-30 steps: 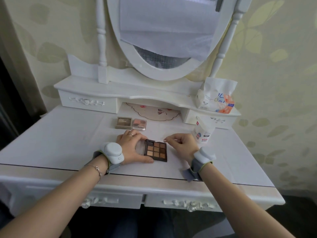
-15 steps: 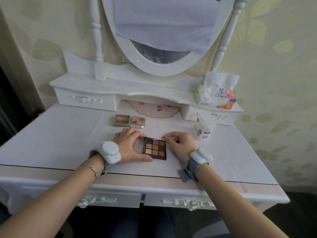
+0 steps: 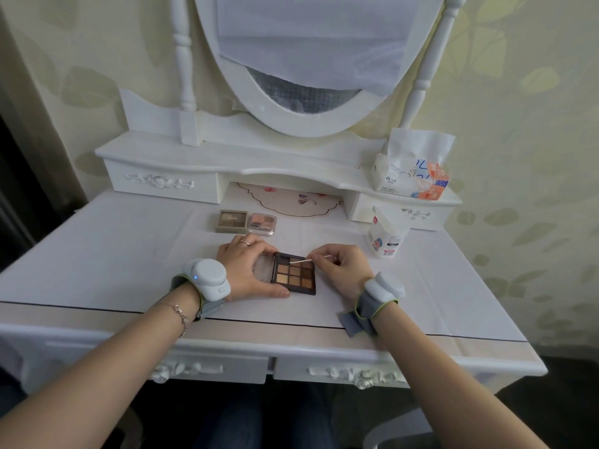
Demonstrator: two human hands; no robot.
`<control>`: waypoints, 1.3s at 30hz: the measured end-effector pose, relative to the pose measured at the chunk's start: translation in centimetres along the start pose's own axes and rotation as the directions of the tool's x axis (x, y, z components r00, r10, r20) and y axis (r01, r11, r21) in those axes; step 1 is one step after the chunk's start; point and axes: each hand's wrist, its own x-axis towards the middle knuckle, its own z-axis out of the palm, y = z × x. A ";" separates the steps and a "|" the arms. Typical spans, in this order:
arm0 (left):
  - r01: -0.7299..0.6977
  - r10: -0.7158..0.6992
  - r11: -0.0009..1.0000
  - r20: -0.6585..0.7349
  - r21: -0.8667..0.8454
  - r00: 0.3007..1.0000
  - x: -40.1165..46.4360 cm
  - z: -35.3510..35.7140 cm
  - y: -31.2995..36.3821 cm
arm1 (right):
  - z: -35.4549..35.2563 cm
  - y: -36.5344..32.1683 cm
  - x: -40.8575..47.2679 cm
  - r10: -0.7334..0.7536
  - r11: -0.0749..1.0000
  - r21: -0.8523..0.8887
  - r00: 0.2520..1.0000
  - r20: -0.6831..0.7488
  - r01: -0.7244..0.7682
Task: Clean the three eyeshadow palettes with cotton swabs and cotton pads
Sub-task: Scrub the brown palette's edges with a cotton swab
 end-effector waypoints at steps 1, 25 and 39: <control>0.001 -0.001 1.000 0.005 0.004 1.000 0.0 0.0 0.0 | -0.1 0.0 -0.1 0.003 1.000 -0.005 1.000 0.023 -0.003; 0.017 -0.017 1.000 -0.005 0.009 1.000 0.0 0.1 -0.1 | -0.2 -0.3 -1.1 -0.011 0.998 0.070 0.994 0.107 0.004; 0.025 -0.025 1.000 0.004 0.008 1.000 0.0 -0.1 0.3 | -0.6 -0.4 -1.8 -0.027 0.997 0.080 0.992 0.121 0.017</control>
